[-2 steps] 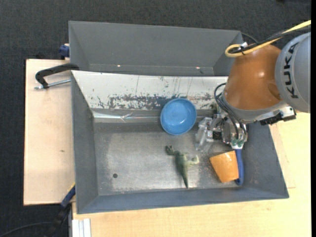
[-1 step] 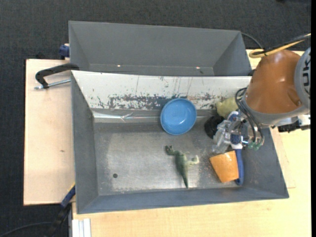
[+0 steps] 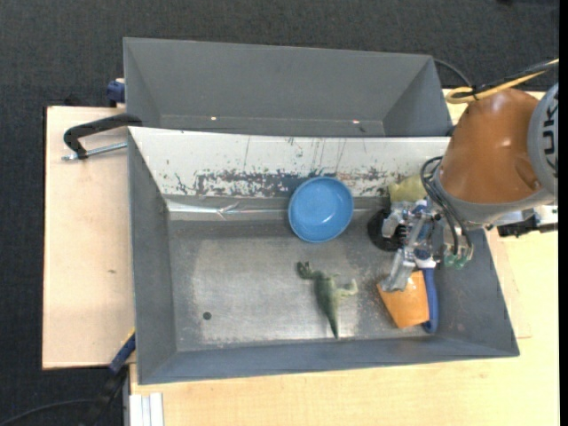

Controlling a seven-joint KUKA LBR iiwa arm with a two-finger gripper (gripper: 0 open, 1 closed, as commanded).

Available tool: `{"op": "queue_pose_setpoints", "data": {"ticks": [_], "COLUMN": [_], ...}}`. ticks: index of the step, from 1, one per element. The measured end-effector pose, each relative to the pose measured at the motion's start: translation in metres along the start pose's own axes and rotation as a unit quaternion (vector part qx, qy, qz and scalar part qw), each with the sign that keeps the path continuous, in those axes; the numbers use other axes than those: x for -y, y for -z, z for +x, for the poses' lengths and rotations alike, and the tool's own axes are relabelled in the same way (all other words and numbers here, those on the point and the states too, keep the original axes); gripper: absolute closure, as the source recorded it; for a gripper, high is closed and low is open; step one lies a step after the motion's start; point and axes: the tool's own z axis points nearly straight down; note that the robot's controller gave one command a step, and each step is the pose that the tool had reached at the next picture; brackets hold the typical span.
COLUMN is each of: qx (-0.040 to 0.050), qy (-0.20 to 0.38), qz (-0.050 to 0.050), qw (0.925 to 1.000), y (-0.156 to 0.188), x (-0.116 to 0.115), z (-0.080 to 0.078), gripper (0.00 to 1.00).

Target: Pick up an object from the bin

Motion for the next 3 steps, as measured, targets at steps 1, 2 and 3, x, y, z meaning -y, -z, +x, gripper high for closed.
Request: {"op": "queue_pose_setpoints", "data": {"ticks": [1,2,3], "qx": [-0.0096,-0.0107,0.0066], "qy": [0.134,0.135,0.101], "qz": [-0.012,-0.012,0.000], "qw": [0.9909,0.9907,0.9949], "y": [-0.078,-0.078,0.065], "x": [0.038,0.037,0.029], "z": [0.021,0.021,0.021], "gripper": [0.00,1.00,1.00]}}
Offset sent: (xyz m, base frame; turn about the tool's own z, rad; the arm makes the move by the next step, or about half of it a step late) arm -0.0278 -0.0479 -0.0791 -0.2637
